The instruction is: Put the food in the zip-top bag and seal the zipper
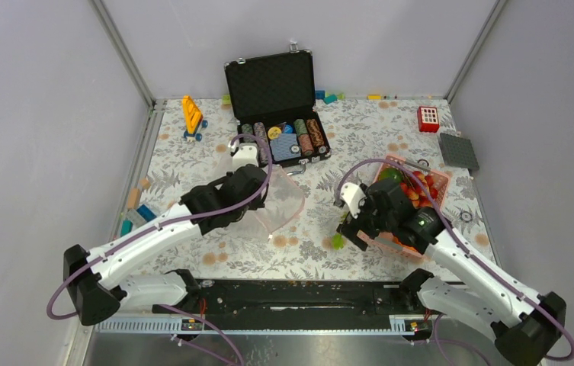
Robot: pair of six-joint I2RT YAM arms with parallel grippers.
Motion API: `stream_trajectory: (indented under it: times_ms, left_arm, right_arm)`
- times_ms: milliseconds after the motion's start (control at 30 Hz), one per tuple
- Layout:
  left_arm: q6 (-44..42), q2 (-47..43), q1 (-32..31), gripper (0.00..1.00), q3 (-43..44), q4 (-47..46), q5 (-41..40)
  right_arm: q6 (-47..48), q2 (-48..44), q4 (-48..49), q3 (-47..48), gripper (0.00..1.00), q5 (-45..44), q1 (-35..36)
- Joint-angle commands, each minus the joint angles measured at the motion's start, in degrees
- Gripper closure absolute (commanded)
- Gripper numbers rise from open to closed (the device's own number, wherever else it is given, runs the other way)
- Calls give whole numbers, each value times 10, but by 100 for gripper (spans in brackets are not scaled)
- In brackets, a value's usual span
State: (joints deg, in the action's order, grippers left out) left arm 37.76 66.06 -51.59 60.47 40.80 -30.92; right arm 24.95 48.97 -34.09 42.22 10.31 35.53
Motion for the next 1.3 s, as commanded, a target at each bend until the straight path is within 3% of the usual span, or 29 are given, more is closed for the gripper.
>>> stream_trajectory:
  times_ms: [0,233,400,567,767,800,933,1100,1167,1267]
  left_arm:
    - [-16,-29,3,100,-10,-18,6]
    - [-26,-49,4,100,-32,-43,32]
    - [-25,-53,4,100,-36,-42,30]
    - [-25,-61,4,100,-42,-45,33]
    - [-24,-64,4,100,-44,-46,29]
    - [-22,-64,4,100,-45,-44,25]
    - [-14,-69,3,100,-46,-36,10]
    - [-10,-76,3,100,-47,-35,0]
    - [-6,-75,3,100,-42,-32,-4]
    - [-2,-65,3,100,-20,-27,7]
  right_arm:
    - [27,32,-54,19,0,-117,65]
    - [42,57,18,-5,0,-256,96]
    - [80,77,86,-26,1,-232,96]
    - [90,133,93,-14,5,-228,96]
    - [90,130,122,-22,16,-227,96]
    - [90,128,124,-24,21,-229,96]
    - [77,118,123,-33,62,-263,96]
    - [55,72,116,-39,94,-276,96]
    - [45,45,114,-33,100,-302,96]
    - [20,-4,131,-17,100,-391,96]
